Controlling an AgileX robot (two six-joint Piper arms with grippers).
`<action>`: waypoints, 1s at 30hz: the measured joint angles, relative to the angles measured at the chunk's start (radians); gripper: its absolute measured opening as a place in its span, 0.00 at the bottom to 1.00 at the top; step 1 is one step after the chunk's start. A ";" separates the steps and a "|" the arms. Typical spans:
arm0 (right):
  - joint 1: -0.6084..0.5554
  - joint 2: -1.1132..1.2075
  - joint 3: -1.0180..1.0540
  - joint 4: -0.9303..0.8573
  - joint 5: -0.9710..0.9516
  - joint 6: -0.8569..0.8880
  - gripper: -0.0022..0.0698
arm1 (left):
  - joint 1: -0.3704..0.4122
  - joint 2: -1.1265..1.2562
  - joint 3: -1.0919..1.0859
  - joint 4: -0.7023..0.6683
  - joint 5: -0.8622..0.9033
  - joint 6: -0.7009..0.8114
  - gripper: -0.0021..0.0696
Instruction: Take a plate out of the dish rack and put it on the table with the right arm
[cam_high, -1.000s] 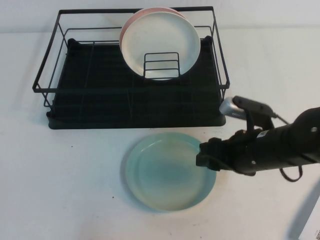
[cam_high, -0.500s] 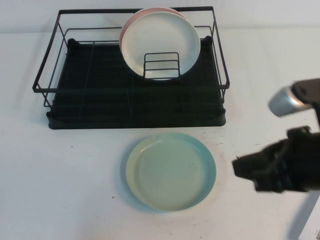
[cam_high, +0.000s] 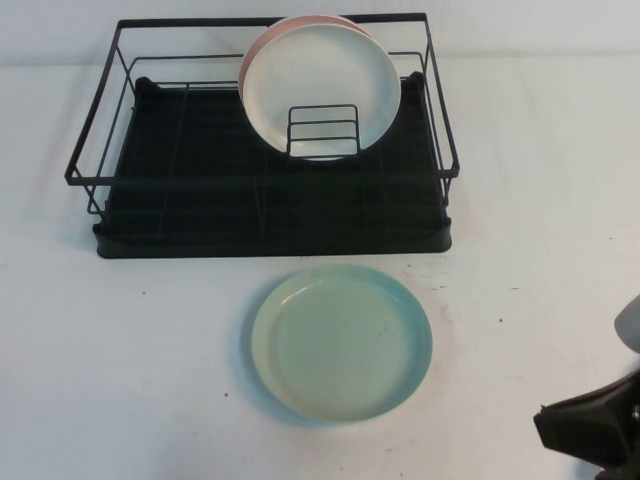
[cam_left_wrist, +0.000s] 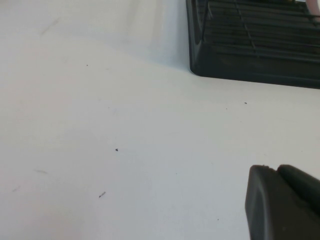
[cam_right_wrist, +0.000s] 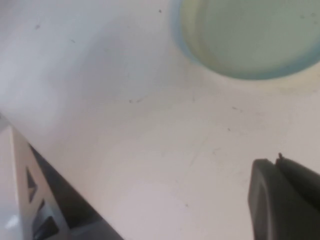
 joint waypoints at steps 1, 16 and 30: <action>0.000 0.000 0.011 -0.011 -0.011 -0.002 0.00 | 0.000 0.000 0.000 0.000 0.000 0.000 0.02; -0.288 -0.289 0.555 -0.072 -0.715 0.000 0.00 | 0.000 0.000 0.000 0.000 0.000 0.000 0.02; -0.596 -0.814 0.762 -0.087 -0.700 -0.039 0.00 | 0.000 0.000 0.000 0.000 0.000 0.000 0.02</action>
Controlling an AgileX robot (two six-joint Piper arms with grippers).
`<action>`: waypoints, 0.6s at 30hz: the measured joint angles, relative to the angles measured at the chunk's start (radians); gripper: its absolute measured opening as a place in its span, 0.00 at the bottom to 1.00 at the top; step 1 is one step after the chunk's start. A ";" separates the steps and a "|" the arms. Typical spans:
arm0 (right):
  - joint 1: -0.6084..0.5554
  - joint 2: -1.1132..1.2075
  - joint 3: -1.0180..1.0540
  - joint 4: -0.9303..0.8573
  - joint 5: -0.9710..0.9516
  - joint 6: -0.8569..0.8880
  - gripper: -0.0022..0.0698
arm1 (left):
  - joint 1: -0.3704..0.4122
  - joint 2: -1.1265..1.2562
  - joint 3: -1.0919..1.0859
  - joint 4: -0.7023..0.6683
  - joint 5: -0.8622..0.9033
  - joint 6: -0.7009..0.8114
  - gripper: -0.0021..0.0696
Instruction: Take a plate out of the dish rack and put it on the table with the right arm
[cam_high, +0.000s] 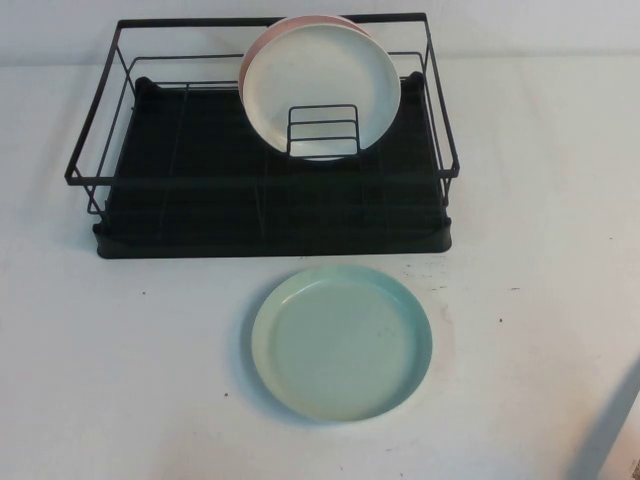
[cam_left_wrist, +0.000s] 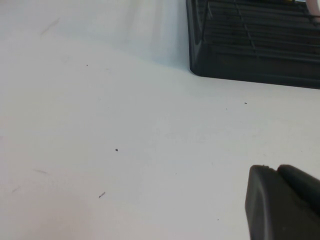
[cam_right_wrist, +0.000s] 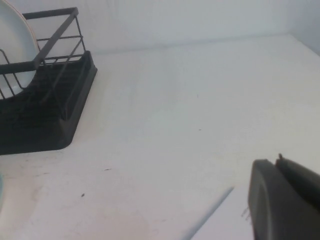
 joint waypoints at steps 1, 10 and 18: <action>0.000 -0.024 0.002 -0.009 0.015 -0.008 0.00 | 0.000 0.000 0.000 0.000 0.000 0.000 0.02; -0.004 -0.058 0.004 -0.058 0.161 -0.037 0.00 | 0.000 0.000 0.000 0.000 0.000 0.000 0.02; -0.004 -0.058 0.005 -0.082 0.219 -0.041 0.00 | 0.000 0.000 0.000 0.000 0.000 0.000 0.02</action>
